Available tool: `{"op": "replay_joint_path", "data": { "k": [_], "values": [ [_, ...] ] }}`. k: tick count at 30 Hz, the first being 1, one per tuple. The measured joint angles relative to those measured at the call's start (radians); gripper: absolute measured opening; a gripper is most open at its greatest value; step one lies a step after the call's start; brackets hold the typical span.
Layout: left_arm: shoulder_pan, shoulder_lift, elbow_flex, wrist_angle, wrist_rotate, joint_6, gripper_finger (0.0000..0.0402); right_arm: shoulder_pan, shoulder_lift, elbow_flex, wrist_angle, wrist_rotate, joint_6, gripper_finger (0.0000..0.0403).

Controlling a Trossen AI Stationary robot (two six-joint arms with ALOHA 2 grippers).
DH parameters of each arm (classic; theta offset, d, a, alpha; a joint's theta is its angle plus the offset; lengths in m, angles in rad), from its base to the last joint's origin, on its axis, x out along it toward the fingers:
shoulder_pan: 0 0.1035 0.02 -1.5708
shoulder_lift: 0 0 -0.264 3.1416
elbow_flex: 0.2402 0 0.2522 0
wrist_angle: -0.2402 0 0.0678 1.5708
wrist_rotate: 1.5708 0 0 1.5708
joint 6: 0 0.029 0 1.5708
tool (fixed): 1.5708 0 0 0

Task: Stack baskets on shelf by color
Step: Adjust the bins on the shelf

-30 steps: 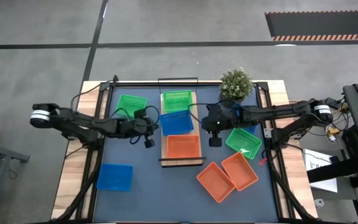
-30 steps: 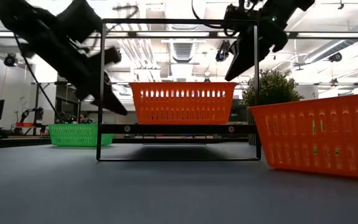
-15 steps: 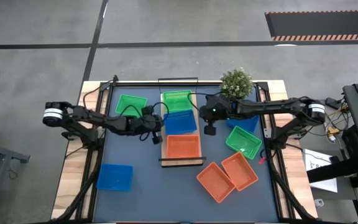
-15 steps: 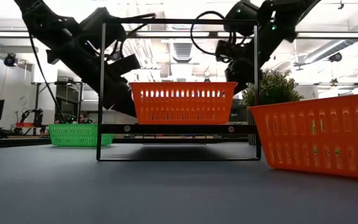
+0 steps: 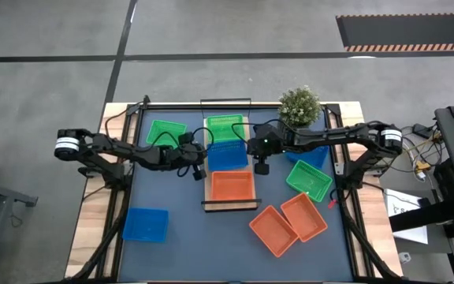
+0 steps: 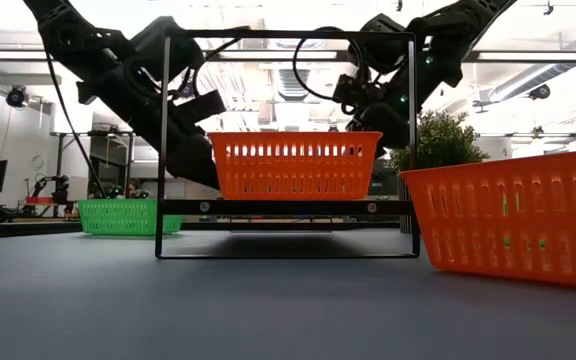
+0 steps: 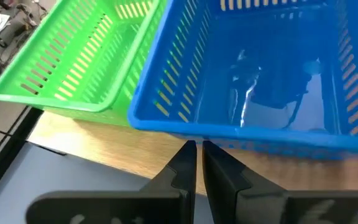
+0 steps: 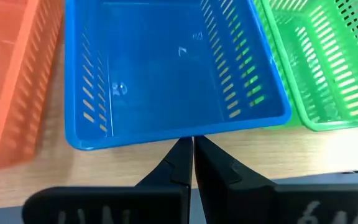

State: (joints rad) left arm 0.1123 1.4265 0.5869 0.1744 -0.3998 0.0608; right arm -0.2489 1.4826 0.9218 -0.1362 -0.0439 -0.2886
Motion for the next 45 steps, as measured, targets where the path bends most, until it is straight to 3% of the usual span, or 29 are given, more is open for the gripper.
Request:
{"op": "replay_joint_path", "data": {
  "k": [8, 15, 20, 25, 39, 45],
  "values": [
    [0.002, -0.003, -0.003, -0.009, -0.007, -0.001, 0.0011, 0.004, -0.007, 0.000, -0.010, -0.009, 0.026, 0.0009],
    [-0.010, -0.085, -0.004, -0.124, -0.007, -0.031, 0.0011, 0.015, -0.099, 0.000, -0.096, -0.008, 0.046, 0.0009],
    [-0.041, -0.184, -0.005, -0.205, 0.122, -0.069, 0.0011, 0.034, -0.177, 0.000, -0.214, -0.008, 0.087, 0.0009],
    [-0.056, -0.235, -0.022, -0.188, 0.133, -0.081, 0.0011, 0.076, -0.217, 0.000, -0.328, -0.008, 0.151, 0.0009],
    [-0.011, -0.070, -0.024, 0.001, 0.098, 0.021, 0.0011, 0.179, -0.219, 0.000, -0.338, -0.005, 0.224, 0.0009],
    [-0.007, -0.057, -0.023, -0.009, 0.092, 0.025, 0.0011, 0.203, -0.219, 0.000, -0.338, -0.006, 0.274, 0.0009]
  ]
}}
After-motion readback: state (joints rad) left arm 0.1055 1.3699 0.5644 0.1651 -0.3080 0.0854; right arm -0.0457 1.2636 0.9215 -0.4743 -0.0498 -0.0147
